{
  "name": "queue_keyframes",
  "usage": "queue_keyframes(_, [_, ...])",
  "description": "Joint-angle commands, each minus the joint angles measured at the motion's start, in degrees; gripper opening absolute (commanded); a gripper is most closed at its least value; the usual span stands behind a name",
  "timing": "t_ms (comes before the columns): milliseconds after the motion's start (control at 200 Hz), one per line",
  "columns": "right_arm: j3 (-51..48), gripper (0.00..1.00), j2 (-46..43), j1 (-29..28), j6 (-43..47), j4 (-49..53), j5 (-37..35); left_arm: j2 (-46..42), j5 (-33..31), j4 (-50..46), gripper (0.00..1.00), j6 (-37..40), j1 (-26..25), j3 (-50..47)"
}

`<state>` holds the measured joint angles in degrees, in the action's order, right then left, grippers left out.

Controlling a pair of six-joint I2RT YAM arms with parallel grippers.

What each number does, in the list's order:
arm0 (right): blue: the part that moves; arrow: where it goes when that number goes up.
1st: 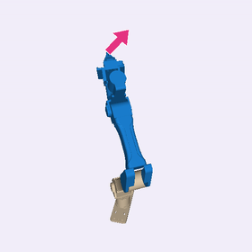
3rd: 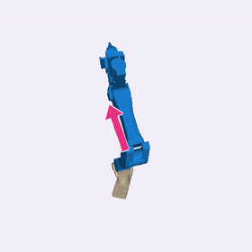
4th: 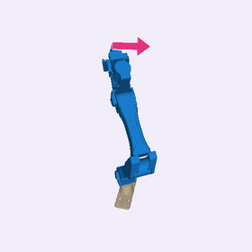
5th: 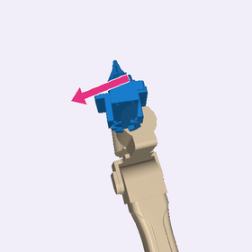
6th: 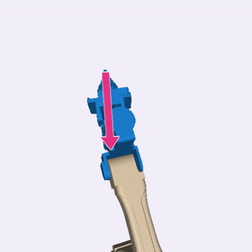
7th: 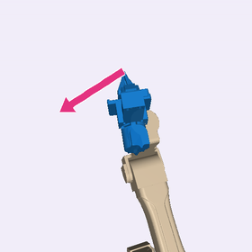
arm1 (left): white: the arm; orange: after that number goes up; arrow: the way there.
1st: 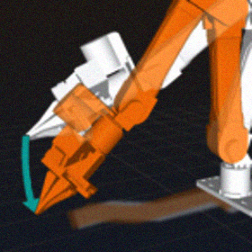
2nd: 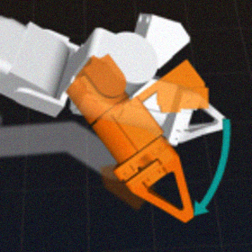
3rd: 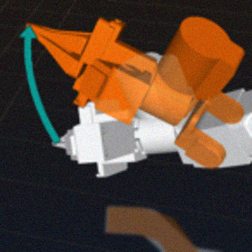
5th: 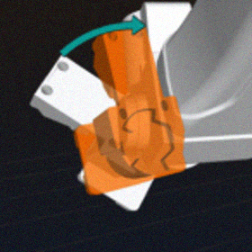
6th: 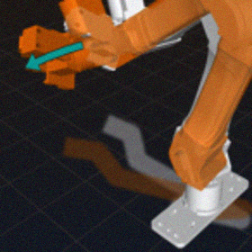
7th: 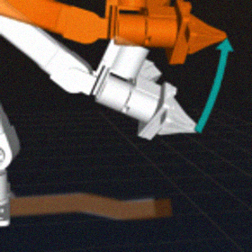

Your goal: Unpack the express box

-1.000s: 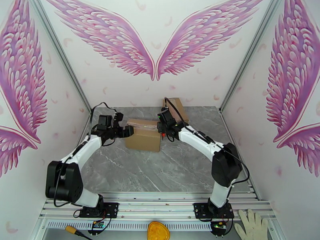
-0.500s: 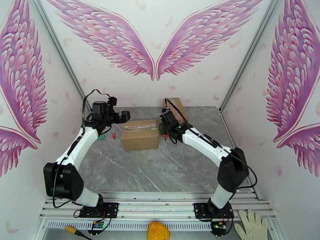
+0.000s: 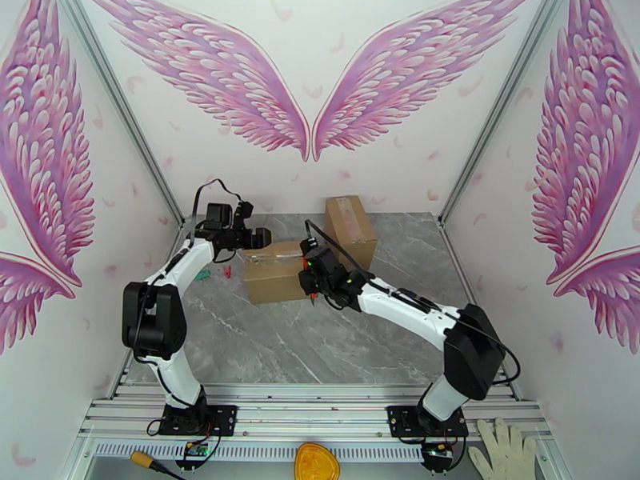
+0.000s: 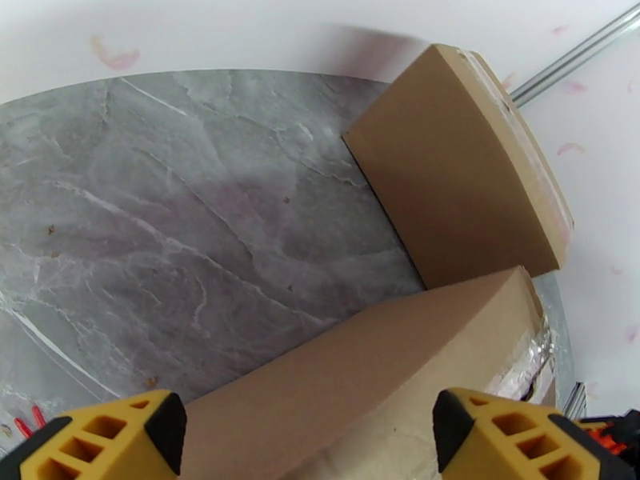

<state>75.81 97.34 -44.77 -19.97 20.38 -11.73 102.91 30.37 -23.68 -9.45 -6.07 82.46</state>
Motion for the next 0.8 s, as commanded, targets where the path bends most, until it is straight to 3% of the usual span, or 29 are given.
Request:
queue_keyframes(0, [5.7, 0.00, 3.4, 0.9, -1.3, -0.3, -7.3, -6.1, 5.6, -2.0, 0.86, -0.1, 0.7, -6.0])
queue_keyframes(115, [9.1, 0.00, 6.5, 2.2, 1.5, -3.2, -9.7, -11.5, 8.1, -0.8, 0.85, -0.9, 0.9, -13.2])
queue_keyframes(400, [23.5, 0.00, 18.4, 4.5, 6.3, -7.2, 3.5, -20.8, 15.7, 3.6, 0.84, -5.7, -1.3, -24.5])
queue_keyframes(630, [25.3, 0.00, 20.4, 5.3, 8.3, -11.7, 14.3, -19.4, 18.0, 3.4, 0.85, -5.0, -7.2, -24.7])
queue_keyframes(795, [25.4, 0.00, 19.2, 6.5, 7.9, -11.0, 17.0, -14.1, 18.3, 1.5, 0.86, -2.7, -13.5, -18.7])
